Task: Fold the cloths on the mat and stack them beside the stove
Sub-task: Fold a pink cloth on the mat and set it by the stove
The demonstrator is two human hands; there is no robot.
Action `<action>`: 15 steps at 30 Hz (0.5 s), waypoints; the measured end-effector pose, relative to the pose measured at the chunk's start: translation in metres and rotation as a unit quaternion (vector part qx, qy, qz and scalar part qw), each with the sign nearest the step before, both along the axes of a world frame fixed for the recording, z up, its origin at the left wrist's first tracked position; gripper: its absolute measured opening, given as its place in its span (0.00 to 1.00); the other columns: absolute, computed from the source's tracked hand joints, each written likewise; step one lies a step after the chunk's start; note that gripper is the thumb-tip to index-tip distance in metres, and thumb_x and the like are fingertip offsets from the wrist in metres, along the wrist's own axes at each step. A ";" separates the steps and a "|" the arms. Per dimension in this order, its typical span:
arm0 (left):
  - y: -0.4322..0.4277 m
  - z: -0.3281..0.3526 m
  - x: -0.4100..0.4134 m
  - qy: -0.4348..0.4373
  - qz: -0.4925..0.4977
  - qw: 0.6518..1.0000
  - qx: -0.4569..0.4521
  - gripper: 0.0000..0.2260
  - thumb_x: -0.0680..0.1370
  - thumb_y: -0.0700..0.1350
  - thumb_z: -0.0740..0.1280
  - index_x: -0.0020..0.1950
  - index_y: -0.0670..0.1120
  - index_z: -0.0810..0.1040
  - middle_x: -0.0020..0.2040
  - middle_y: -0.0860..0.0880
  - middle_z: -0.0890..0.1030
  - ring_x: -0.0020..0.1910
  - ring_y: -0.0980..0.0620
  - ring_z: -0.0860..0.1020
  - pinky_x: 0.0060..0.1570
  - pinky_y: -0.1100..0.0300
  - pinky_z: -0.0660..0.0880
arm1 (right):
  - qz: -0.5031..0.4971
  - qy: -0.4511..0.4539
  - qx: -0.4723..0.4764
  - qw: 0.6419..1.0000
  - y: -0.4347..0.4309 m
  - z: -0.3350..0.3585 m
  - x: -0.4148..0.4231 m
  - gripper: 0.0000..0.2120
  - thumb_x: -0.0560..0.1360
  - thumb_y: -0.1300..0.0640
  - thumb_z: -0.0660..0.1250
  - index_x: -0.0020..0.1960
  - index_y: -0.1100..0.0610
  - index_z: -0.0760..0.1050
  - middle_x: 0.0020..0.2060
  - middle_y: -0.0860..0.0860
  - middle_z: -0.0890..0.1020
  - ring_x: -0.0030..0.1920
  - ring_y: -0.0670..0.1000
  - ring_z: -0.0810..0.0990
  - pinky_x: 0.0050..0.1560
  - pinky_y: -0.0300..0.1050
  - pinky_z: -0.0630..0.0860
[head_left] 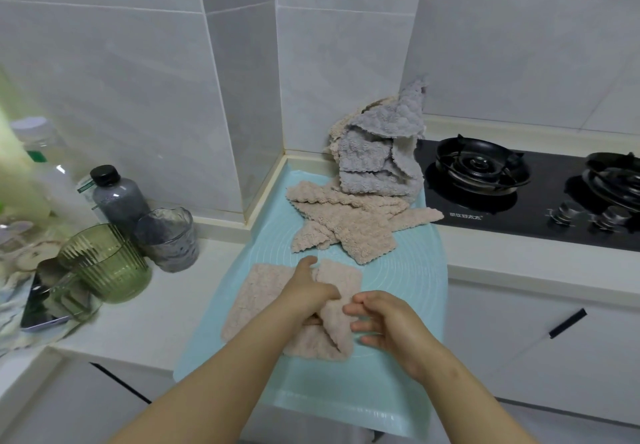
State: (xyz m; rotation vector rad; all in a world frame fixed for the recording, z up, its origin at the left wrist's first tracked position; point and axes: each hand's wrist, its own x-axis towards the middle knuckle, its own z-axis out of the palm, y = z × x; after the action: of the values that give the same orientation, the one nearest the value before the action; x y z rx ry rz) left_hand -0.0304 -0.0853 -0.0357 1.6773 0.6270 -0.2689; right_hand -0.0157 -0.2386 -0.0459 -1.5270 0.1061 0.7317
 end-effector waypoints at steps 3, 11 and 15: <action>0.008 0.000 0.000 -0.050 -0.058 0.995 0.062 0.25 0.71 0.30 0.60 0.60 0.56 0.72 0.52 0.46 0.76 0.36 0.51 0.74 0.33 0.61 0.70 | -0.002 -0.014 -0.018 1.000 -0.001 0.002 0.000 0.08 0.78 0.61 0.58 0.49 0.57 0.76 0.42 0.52 0.85 0.36 0.50 0.79 0.38 0.42 0.74; 0.072 -0.005 -0.033 -0.104 0.052 0.991 0.069 0.05 0.71 0.41 0.72 0.40 0.51 0.82 0.42 0.52 0.81 0.44 0.51 0.78 0.47 0.58 0.74 | -0.055 -0.056 -0.027 0.997 0.017 0.002 -0.001 0.05 0.77 0.61 0.61 0.47 0.58 0.76 0.38 0.52 0.84 0.35 0.51 0.79 0.39 0.43 0.73; 0.087 -0.023 -0.045 -0.085 0.013 0.987 0.139 0.18 0.70 0.35 0.71 0.51 0.57 0.77 0.55 0.51 0.77 0.55 0.49 0.76 0.57 0.54 0.74 | -0.026 -0.077 -0.041 0.996 0.035 0.001 -0.005 0.05 0.77 0.62 0.61 0.47 0.58 0.76 0.38 0.52 0.82 0.36 0.51 0.77 0.38 0.42 0.72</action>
State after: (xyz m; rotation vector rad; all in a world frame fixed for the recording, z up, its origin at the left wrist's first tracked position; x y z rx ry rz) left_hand -0.0759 0.0013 -0.0585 1.9341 0.5782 -0.0181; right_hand -0.0203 -0.2033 -0.0445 -1.6476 0.0604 0.5728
